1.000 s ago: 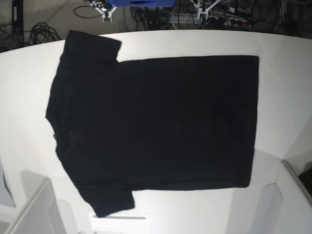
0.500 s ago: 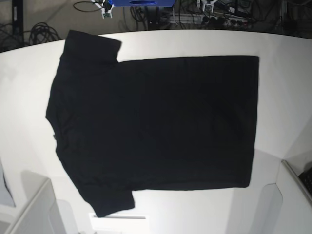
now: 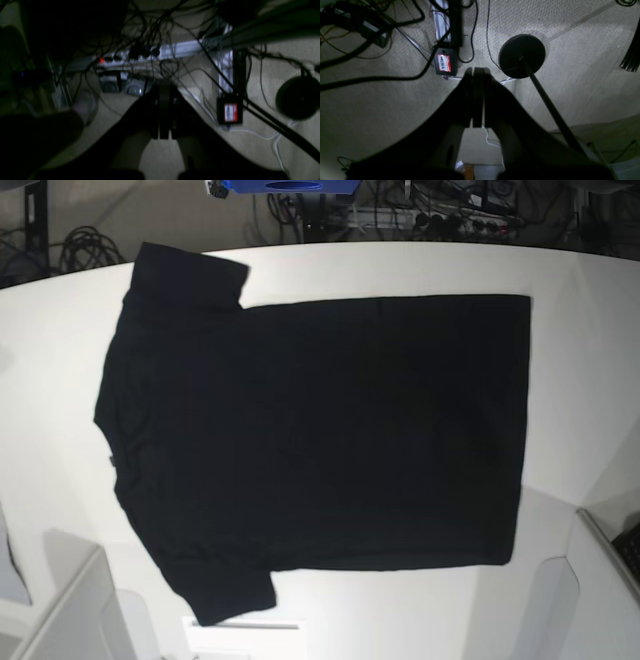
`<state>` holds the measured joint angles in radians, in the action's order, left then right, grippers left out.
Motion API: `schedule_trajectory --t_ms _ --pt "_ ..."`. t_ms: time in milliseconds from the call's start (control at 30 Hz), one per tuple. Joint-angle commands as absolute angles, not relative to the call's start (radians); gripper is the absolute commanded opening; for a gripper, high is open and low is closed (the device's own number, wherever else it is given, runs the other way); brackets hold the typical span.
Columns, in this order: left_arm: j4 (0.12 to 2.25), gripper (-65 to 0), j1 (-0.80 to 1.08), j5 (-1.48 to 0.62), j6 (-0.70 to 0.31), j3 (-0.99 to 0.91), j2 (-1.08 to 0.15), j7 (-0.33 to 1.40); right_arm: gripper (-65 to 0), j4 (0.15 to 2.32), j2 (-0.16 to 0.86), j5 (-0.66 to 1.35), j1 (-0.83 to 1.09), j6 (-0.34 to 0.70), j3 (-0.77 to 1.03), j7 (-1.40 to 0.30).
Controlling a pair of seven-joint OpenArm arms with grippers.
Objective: Fold the T-shirt properly
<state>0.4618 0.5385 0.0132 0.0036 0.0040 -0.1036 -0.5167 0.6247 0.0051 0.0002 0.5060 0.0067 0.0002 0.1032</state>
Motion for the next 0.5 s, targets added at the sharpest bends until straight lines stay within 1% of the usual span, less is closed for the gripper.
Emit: schedule_trajectory --t_ms 0,167,300,367,467 --pt "0.479 -65.0 0.573 0.002 0.005 0.004 -0.119 -0.549 -65.0 0.67 0.01 0.004 0.536 0.001 0.002 0.101" --pt "0.633 -65.0 0.707 0.001 0.005 -0.008 -0.145 -0.648 -65.0 0.866 0.028 0.008 0.647 0.001 0.004 0.015" --pt "0.783 -65.0 0.811 -0.01 0.005 -0.01 -0.159 -0.65 -65.0 1.006 0.03 0.008 0.716 -0.002 0.007 -0.041" --pt "0.862 -65.0 0.86 -0.073 0.005 -0.01 -0.16 -0.65 -65.0 1.075 0.028 0.008 0.748 -0.002 0.03 -0.076" --pt "0.983 -65.0 0.932 -0.177 0.005 0.005 -0.213 -0.65 -65.0 1.168 0.022 0.01 0.788 -0.002 0.093 -0.117"
